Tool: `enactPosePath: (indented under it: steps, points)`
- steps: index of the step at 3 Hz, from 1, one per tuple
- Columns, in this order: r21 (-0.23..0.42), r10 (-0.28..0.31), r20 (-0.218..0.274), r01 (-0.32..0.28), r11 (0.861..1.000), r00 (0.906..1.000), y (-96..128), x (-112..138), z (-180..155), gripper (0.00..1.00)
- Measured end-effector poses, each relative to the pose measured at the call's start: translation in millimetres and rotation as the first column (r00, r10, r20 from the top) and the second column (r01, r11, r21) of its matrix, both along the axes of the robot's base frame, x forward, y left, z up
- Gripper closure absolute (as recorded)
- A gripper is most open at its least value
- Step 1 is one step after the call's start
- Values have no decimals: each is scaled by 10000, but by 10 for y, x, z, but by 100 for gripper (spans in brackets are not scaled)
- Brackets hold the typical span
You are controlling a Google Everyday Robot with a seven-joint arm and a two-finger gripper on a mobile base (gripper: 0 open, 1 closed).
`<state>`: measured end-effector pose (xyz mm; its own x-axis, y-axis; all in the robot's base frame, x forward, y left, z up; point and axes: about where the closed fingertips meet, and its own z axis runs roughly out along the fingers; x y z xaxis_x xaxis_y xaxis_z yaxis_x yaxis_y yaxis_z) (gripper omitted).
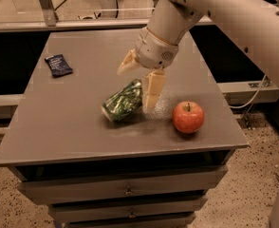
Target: Knock green can over
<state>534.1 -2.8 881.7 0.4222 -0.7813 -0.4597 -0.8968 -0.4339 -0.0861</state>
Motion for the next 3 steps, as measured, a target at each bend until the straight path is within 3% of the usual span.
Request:
enactPosePath:
  steps: [1,2,3]
  points:
    - [273,-321,-211,326,9991,9993,84,10,11,0]
    - [554,-1111,-238,1122,9921,9935,-81,183,70,0]
    - [1062,-2314,-145,2316,9670,9728,-507,516,210,0]
